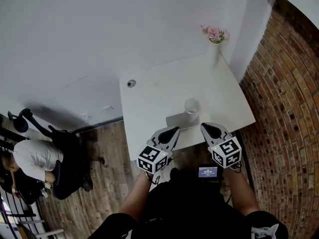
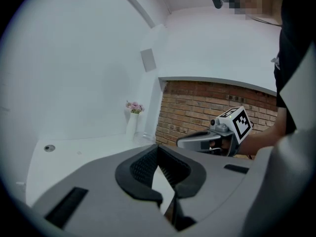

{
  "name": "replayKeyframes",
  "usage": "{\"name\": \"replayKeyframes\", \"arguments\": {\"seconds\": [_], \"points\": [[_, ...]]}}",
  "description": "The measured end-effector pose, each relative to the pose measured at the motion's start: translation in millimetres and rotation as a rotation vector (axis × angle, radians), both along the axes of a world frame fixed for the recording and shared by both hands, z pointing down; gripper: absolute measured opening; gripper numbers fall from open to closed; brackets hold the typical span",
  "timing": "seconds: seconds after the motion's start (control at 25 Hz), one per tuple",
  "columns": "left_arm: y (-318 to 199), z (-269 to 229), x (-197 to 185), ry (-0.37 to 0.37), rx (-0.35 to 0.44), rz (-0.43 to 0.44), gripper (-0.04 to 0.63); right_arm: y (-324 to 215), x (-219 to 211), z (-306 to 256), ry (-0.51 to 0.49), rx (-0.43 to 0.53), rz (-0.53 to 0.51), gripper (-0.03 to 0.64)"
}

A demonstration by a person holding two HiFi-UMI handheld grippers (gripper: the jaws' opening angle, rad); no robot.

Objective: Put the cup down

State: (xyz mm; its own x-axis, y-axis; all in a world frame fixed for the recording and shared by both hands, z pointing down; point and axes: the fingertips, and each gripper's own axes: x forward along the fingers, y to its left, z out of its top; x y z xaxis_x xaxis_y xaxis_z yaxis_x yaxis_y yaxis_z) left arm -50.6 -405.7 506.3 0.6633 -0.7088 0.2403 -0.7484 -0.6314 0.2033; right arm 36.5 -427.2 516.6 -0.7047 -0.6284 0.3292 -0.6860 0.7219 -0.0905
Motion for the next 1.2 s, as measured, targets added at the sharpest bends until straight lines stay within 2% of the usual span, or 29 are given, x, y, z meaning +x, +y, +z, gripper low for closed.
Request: {"name": "replayKeyframes", "arguments": {"seconds": [0.32,1.2], "points": [[1.7,-5.0,9.6,-0.001,0.015,0.014,0.009,-1.6,6.6,-6.4,0.011,0.002,0.023,0.014],[1.5,-4.3,4.8,-0.005,0.009,-0.001,0.008,-8.1,7.2,-5.6,0.018,0.000,0.033,0.014]]}}
